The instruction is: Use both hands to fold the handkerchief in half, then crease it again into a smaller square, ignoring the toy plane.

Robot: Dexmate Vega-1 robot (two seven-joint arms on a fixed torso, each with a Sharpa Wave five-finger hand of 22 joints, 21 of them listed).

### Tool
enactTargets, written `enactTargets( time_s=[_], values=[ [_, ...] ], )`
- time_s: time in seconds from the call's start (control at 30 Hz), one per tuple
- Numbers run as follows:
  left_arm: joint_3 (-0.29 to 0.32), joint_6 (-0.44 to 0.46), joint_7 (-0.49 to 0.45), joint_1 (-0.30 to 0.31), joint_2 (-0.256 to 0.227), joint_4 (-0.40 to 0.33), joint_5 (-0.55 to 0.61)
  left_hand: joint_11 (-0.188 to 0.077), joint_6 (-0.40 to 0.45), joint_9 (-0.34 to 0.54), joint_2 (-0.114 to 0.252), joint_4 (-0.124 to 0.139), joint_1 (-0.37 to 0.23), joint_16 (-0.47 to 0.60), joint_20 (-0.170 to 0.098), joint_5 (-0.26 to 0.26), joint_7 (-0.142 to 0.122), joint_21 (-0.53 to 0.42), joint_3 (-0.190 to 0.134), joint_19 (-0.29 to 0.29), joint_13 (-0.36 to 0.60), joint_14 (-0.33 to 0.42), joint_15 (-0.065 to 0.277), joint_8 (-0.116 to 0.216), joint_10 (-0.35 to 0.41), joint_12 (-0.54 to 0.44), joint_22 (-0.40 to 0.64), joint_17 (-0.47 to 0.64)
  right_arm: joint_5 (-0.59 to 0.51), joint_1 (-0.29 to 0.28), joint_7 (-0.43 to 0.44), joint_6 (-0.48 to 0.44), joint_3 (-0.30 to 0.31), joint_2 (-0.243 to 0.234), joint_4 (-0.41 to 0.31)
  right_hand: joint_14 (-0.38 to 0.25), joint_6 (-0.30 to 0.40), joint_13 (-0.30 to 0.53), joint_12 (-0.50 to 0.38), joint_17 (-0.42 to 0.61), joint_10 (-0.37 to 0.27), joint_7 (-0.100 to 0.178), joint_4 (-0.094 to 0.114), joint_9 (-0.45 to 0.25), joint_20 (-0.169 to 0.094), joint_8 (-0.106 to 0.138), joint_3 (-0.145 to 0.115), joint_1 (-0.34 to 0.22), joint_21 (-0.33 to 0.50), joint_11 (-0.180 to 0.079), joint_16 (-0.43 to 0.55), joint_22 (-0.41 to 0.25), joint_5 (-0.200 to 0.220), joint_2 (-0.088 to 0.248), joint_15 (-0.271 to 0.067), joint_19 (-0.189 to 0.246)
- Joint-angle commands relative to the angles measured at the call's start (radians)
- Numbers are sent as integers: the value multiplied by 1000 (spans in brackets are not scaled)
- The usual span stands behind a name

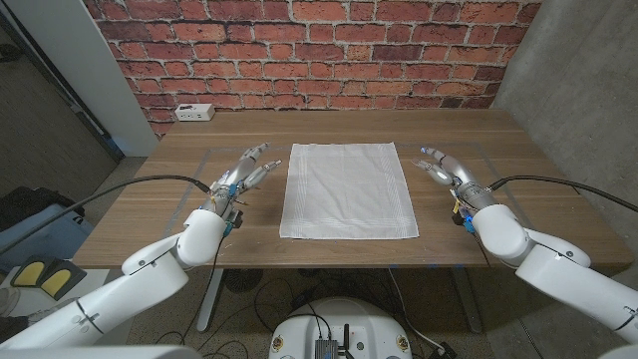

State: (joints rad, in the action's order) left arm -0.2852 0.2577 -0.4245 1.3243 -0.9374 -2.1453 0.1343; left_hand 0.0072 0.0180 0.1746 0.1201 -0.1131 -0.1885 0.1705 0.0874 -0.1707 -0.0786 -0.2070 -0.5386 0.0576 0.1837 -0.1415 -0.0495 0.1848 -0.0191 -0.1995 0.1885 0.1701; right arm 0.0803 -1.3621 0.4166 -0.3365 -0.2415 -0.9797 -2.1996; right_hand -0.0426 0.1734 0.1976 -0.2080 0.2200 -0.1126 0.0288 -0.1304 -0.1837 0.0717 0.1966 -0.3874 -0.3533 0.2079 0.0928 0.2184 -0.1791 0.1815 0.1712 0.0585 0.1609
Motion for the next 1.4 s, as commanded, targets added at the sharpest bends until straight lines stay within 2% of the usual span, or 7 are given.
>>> enactTargets(
  time_s=[0.03,0.57,1.0,1.13,1.27,1.4],
  values=[
    [10,28,-2,48,-11,-39,38,-1,4,3,-8,0,0,3,2,0,1,1,6,13,5,-11,-2,-1,-15,2,5,1,-60,-65,28,-75,13,-16,-61,-5,11,1,-7,2,-9,0,0,-3,-2,3,-7,-15,2,-2,3,-2,-2,1,-4,5],
    [13,55,12,90,-34,-73,82,-5,-1,3,-5,0,0,4,6,-1,-1,1,6,19,5,-15,-2,-2,-20,1,5,1,-122,-111,36,-162,4,-25,-116,-18,33,2,-12,-1,-31,1,-1,-4,-5,9,-17,-26,5,-10,8,-2,-2,4,-12,15],
    [-4,71,46,102,-59,-86,112,-15,-5,4,-4,-2,-2,6,9,-2,-2,1,6,20,5,-16,1,-3,-25,2,5,1,-158,-150,53,-209,-6,-20,-152,-20,40,2,-12,-2,-36,2,-1,-4,-5,8,-22,-33,5,-10,8,-1,-3,5,-16,17],
    [-10,80,48,105,-65,-92,127,-25,2,4,-2,-5,-7,10,19,-4,2,0,4,19,5,-4,-3,0,-33,3,4,1,-169,-155,53,-228,-15,-21,-162,-20,43,2,-12,-2,-37,2,-2,-4,-5,9,-23,-34,5,-10,8,-1,-3,6,-17,18],
    [-17,106,79,102,-84,-104,137,-31,3,5,-4,-16,-20,27,43,-7,1,-7,-1,2,5,58,-9,1,-33,-1,3,1,-173,-168,56,-246,-19,-17,-171,-22,51,2,-12,-2,-39,3,-2,-4,-5,11,-25,-37,5,-11,9,-1,-3,6,-19,18],
    [-26,118,93,96,-93,-108,146,-33,10,5,-5,-19,-24,27,45,-7,-1,-8,-2,1,5,64,-7,4,-28,-3,3,1,-179,-168,55,-266,-29,-16,-178,-24,53,2,-12,-3,-40,3,-2,-4,-5,11,-26,-39,5,-12,9,-1,-3,5,-20,20]
  ],
)
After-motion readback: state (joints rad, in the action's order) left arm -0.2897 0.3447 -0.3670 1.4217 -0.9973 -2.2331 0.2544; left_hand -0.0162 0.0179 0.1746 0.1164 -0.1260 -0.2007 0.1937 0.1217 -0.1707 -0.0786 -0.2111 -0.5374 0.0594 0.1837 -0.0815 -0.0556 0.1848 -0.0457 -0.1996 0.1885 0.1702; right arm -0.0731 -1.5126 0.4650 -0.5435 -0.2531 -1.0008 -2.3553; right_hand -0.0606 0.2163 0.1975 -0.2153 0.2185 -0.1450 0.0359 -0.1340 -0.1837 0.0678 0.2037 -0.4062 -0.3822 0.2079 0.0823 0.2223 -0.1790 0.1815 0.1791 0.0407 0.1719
